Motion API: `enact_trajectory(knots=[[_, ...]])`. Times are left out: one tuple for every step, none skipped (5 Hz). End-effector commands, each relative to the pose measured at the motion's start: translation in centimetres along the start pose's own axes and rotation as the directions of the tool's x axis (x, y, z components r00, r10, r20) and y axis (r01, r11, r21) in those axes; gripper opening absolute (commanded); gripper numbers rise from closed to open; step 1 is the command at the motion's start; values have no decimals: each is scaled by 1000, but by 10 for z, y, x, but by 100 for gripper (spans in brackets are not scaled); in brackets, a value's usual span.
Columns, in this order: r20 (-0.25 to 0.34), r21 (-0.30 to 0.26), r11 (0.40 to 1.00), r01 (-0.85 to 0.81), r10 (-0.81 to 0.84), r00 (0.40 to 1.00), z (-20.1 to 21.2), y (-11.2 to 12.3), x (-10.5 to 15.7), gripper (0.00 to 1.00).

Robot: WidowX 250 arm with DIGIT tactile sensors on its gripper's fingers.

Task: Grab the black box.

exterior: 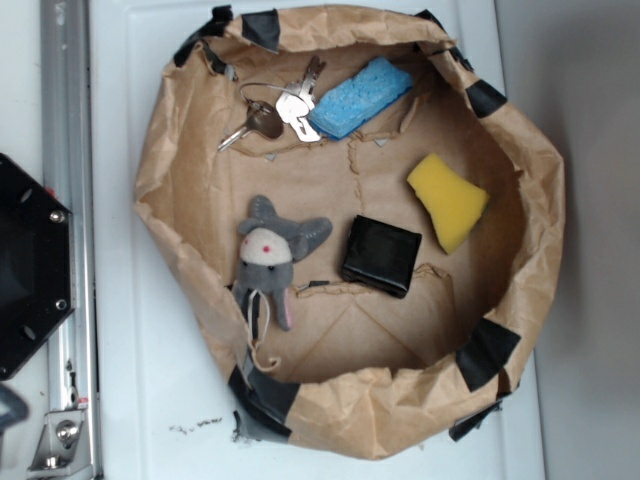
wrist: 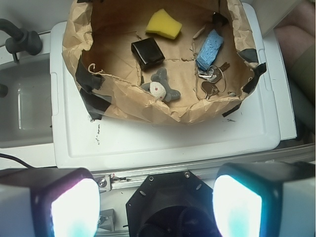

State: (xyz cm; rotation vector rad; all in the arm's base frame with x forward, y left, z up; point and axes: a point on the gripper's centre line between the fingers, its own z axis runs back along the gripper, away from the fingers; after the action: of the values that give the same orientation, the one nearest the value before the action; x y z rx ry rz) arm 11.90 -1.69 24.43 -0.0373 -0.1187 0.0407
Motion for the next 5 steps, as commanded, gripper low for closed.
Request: enact_trajectory(knots=[[0, 0, 1000, 0, 0, 1000, 0, 0, 0, 100], [30, -4, 994, 113, -113, 993, -10, -11, 49, 100], [48, -47, 973, 225, -223, 974, -28, -18, 95, 100], [97, -79, 921, 381, -373, 923, -50, -14, 120, 100], [97, -79, 921, 381, -373, 923, -50, -14, 120, 100]])
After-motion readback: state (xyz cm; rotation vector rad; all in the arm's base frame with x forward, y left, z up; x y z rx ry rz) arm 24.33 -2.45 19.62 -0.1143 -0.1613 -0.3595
